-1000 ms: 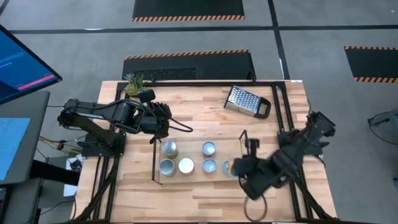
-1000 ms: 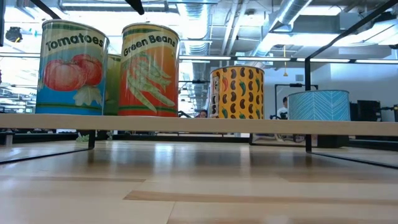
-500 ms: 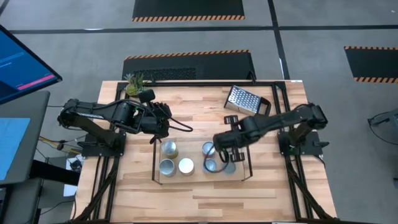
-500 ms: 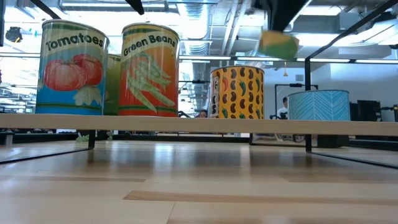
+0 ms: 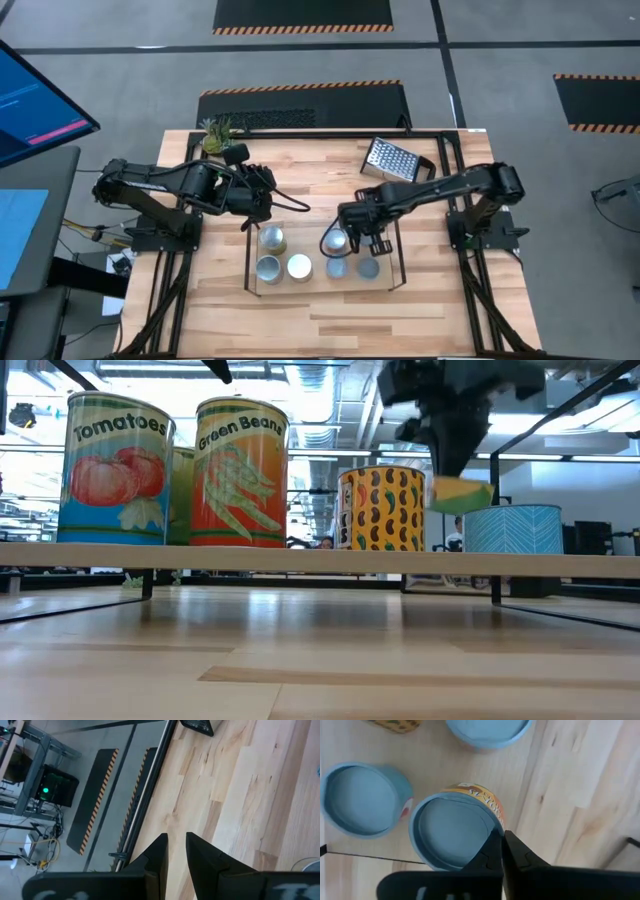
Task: Pick and place cans onto a shelf
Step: Put the canned mushrooms on the shelf
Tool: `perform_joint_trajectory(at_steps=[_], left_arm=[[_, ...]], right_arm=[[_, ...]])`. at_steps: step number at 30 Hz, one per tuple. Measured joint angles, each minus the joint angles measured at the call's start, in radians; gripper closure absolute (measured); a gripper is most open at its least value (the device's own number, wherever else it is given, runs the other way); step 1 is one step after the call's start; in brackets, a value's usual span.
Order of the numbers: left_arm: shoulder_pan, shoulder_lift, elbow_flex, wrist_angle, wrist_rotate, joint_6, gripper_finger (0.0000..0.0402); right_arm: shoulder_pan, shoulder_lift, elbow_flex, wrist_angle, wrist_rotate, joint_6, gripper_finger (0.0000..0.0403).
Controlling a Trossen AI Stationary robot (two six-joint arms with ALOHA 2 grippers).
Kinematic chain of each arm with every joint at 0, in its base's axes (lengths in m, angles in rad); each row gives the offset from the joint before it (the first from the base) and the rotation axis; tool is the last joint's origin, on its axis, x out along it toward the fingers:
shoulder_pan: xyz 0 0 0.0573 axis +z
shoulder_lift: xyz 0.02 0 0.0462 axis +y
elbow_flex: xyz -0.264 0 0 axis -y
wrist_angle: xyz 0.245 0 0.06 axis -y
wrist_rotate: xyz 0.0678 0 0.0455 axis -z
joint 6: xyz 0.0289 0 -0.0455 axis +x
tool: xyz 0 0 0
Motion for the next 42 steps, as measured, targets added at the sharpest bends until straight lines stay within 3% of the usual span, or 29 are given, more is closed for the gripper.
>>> perform_joint_trajectory(at_steps=[14, 35, 42], left_arm=[[0.000, 0.000, 0.000, 0.001, 0.000, -0.001, 0.0345], [0.000, 0.000, 0.000, 0.000, 0.001, -0.003, 0.0345], [0.000, 0.011, 0.000, 0.000, 0.004, -0.003, 0.0345]], right_arm=[[-0.039, 0.001, -0.074, 0.082, -0.021, 0.000, 0.0368], [-0.039, 0.001, -0.133, 0.151, -0.006, 0.008, 0.0364], [-0.039, 0.001, -0.133, 0.147, -0.006, 0.008, 0.0339]])
